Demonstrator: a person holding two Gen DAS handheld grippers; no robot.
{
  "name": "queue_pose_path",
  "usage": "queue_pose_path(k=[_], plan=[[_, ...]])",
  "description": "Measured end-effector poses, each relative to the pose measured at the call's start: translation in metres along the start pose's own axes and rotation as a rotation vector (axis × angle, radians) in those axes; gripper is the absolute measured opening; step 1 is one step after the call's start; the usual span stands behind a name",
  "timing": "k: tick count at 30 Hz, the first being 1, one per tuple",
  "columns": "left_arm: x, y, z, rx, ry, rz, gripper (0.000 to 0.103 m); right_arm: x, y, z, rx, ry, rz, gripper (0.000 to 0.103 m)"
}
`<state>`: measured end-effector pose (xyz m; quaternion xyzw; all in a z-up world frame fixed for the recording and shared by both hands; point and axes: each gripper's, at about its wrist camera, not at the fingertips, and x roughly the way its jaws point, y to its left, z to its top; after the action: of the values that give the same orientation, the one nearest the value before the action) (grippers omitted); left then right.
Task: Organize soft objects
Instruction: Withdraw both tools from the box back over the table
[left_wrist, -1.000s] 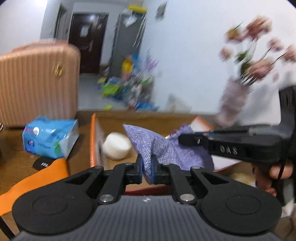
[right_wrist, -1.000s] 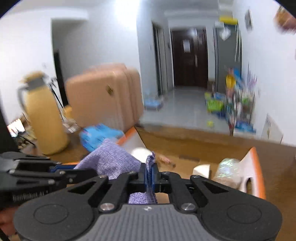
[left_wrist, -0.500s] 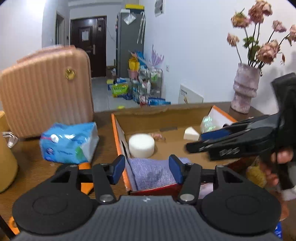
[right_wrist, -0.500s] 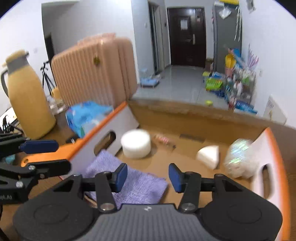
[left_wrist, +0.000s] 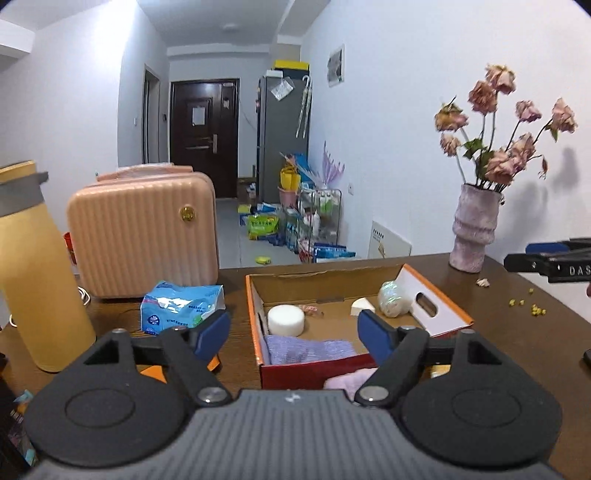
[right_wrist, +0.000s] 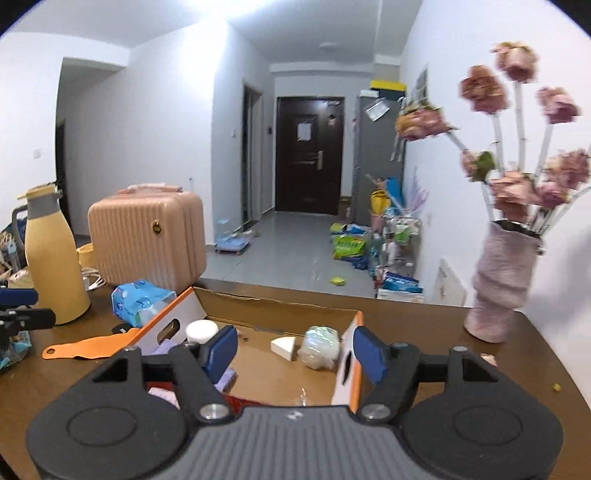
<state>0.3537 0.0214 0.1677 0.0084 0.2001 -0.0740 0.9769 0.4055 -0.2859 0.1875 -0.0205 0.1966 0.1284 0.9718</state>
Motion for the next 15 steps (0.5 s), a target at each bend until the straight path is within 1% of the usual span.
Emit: queue_pose_path(k=[2, 3, 6, 9, 10, 13, 15], plan=[[-0.017, -0.009, -0.003, 0.002, -0.029, -0.005, 0.084, -0.02, 0.0, -0.007, -0.003, -0.029, -0.001, 0.069], [-0.024, -0.012, -0.006, 0.002, -0.039, -0.004, 0.084, -0.029, 0.001, -0.011, -0.004, -0.046, -0.004, 0.07], [-0.042, -0.025, -0.026, 0.02, -0.06, 0.006, 0.088, -0.053, 0.009, -0.03, -0.005, -0.089, -0.007, 0.073], [-0.056, -0.037, -0.06, 0.042, -0.036, 0.032, 0.088, -0.078, 0.019, -0.061, -0.017, -0.122, 0.013, 0.074], [-0.062, -0.041, -0.073, 0.044, -0.029, 0.03, 0.088, -0.086, 0.024, -0.075, -0.022, -0.125, 0.016, 0.074], [-0.083, -0.052, -0.11, 0.038, -0.005, -0.004, 0.088, -0.107, 0.037, -0.113, -0.013, -0.127, 0.036, 0.074], [-0.095, -0.056, -0.132, 0.013, 0.009, -0.021, 0.088, -0.119, 0.046, -0.139, 0.011, -0.116, 0.045, 0.074]])
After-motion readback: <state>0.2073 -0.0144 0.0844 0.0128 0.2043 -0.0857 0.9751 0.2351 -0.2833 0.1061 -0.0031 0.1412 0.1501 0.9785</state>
